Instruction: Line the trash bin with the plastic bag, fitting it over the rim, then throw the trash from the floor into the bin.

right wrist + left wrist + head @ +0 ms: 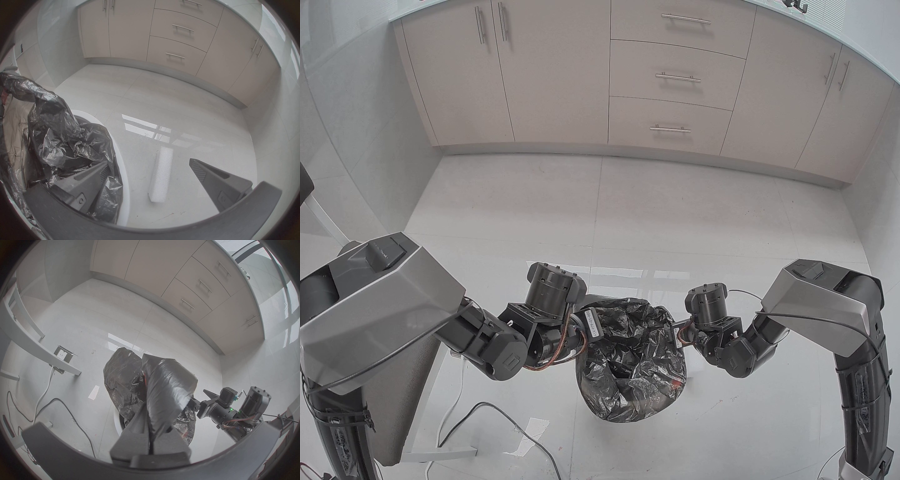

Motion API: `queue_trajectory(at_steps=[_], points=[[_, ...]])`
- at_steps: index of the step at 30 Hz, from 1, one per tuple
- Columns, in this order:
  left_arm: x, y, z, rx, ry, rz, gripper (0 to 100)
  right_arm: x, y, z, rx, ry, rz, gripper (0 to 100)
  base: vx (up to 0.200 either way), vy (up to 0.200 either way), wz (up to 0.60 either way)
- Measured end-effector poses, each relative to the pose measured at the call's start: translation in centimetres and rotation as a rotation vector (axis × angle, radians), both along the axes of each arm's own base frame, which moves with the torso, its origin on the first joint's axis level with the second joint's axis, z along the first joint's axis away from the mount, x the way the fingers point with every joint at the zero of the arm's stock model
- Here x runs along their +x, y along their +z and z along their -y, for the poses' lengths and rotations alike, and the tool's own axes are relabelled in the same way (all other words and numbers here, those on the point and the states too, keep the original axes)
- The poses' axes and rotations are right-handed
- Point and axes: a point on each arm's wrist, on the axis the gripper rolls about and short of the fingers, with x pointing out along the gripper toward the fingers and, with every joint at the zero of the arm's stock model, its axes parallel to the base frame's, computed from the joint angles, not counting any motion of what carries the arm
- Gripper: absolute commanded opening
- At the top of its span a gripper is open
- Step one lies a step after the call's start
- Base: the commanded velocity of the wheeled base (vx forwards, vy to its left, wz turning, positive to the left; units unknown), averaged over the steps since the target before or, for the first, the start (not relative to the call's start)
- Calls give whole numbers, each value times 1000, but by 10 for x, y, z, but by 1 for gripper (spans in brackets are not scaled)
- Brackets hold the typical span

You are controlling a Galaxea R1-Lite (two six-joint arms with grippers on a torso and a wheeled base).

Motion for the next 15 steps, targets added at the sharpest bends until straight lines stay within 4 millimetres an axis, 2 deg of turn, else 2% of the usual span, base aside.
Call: queue_trajectory(at_steps=[15], points=[[0, 0, 0, 0, 0, 0, 0, -2, 12, 1, -34, -36, 30, 100, 0, 0, 0]])
